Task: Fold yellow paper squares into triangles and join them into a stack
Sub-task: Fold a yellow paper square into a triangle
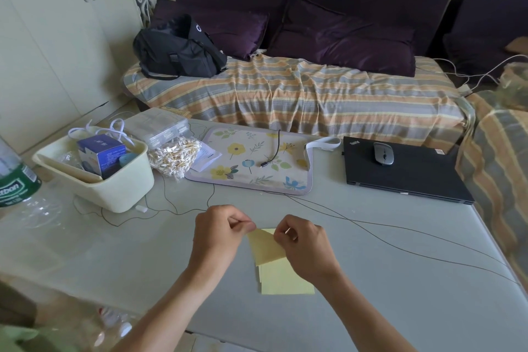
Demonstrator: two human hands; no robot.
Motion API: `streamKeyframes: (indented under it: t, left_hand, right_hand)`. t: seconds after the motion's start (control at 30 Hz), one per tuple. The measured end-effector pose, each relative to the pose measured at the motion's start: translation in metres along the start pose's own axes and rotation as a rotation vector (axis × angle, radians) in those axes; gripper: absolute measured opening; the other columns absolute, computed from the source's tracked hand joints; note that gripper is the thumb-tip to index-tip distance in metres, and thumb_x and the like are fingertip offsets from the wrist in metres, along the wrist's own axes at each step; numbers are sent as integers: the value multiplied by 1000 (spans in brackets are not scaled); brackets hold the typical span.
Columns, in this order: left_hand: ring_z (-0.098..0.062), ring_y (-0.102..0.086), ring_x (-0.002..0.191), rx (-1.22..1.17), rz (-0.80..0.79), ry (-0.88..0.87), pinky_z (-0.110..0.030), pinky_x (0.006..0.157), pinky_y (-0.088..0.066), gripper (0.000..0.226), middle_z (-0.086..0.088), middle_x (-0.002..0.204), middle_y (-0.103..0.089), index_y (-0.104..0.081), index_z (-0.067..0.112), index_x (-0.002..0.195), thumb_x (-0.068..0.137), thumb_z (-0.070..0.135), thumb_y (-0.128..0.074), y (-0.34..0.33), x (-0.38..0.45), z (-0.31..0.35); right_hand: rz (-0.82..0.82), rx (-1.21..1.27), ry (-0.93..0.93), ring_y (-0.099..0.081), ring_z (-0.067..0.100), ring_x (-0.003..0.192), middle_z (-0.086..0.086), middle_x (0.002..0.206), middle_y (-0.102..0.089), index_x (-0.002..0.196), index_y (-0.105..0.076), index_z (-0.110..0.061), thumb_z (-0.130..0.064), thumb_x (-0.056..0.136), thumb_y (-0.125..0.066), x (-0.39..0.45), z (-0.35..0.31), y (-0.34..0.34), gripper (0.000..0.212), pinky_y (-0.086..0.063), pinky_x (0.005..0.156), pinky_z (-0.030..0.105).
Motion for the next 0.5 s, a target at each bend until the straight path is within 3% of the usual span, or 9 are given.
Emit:
streamKeyframes:
  t: [0.13,0.3,0.4,0.5]
  left_hand:
    - [10,-61,59,8,-2,2,-6,56,-41,16,15,57,-67,-76,21,69,78,11,-85,-1,2,-2]
    - [3,-67,72,-144,-49,79,-12,67,-46,16,11,76,-75,-73,26,85,79,32,-86,-5,8,-12]
    - [-9,-57,61,-201,-117,133,-23,62,-41,20,15,58,-64,-73,21,70,82,34,-83,-9,9,-15]
    - [-8,-40,52,-204,-117,157,-23,54,-31,31,13,49,-48,-64,18,59,83,27,-81,-10,7,-14]
  right_hand:
    - [-24,7,-24,-45,9,54,-3,63,-58,80,-69,-16,-13,90,-65,-2,-2,-2,12,-39,56,17]
    - [-23,122,-101,-45,3,53,-7,61,-55,82,-69,-17,-16,92,-65,-1,2,3,10,-37,51,11]
    - [-37,193,-140,-46,3,55,-8,66,-59,82,-70,-18,-19,92,-66,-2,1,1,10,-36,50,10]
    - [-81,197,-159,-50,4,63,-9,72,-63,83,-70,-18,-22,91,-65,-3,-1,-3,10,-38,53,10]
Point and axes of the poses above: each hand's wrist, its own x-axis towards the middle knuckle, its own y-axis out of the back of the hand, z = x × y, the point moved 6 cm from there along x, towards the middle knuckle
